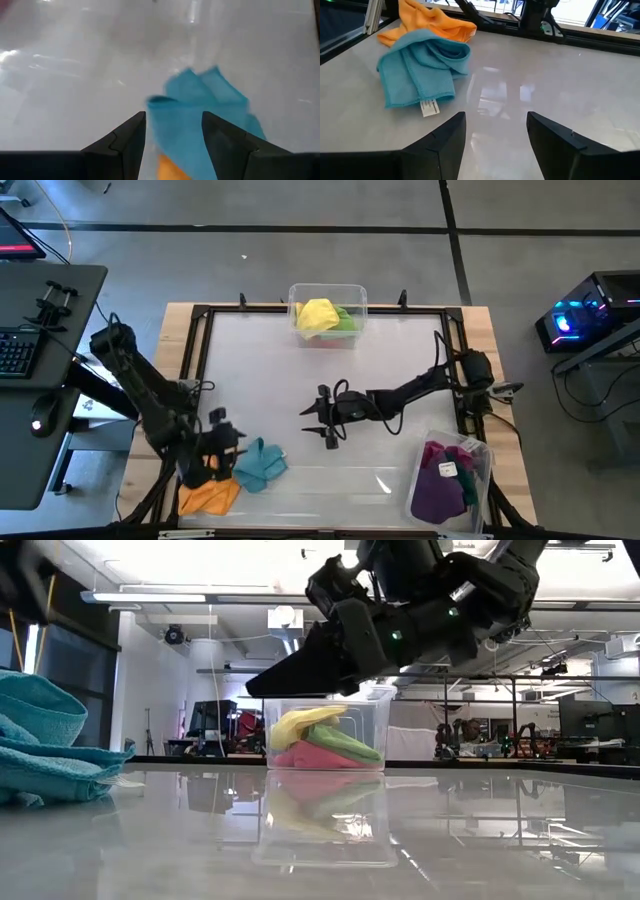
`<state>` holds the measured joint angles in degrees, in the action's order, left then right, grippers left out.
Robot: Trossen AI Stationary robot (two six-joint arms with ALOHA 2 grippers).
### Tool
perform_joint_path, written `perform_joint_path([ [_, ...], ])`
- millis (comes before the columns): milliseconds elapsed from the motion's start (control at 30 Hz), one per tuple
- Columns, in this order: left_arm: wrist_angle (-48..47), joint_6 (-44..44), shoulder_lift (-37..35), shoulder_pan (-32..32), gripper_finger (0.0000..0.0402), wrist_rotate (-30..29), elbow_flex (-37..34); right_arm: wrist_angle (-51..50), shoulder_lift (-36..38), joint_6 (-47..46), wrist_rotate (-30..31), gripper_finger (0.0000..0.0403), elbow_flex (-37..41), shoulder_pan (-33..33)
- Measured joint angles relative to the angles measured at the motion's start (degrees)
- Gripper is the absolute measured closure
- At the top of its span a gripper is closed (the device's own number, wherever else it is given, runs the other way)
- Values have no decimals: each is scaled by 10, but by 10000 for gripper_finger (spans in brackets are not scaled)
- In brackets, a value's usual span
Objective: Sort towels by color in basket
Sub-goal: Put the blue microfiber cloth into the top transparent bin
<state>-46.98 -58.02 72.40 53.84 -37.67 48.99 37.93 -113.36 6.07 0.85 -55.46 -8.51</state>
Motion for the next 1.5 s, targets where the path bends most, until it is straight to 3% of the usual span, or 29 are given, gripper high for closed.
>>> perform_joint_path([
  [267, 135, 59, 119, 53, 220, 21, -7, -19, 0, -37, 2, 196, -2, 0],
  [433, 132, 14, 189, 41, 217, 13, -7, -40, 0, -46, 2, 196, -2, 0],
  [600, 107, -17, 216, 12, 201, 29, -7, -41, 0, -46, 2, 196, -2, 0],
  [800, 109, 33, 217, -3, 204, 46, -9, -39, 0, -72, 2, 196, -2, 0],
  [967, 169, 81, 213, -19, 237, 48, -52, -44, 0, -98, 4, 197, -2, -11],
  [1200, 416, 179, 166, -44, 309, 23, -178, -60, 10, -102, 25, 196, -2, -35],
  [1333, 447, 182, 135, -62, 346, 26, -223, -101, 29, -102, 60, 197, -2, -48],
  [1400, 443, 202, 127, -72, 364, 1, -233, -134, 46, -102, 78, 197, -2, -54],
  [1500, 456, 262, 119, -88, 386, -86, -244, -182, 72, -109, 110, 197, -2, -63],
])
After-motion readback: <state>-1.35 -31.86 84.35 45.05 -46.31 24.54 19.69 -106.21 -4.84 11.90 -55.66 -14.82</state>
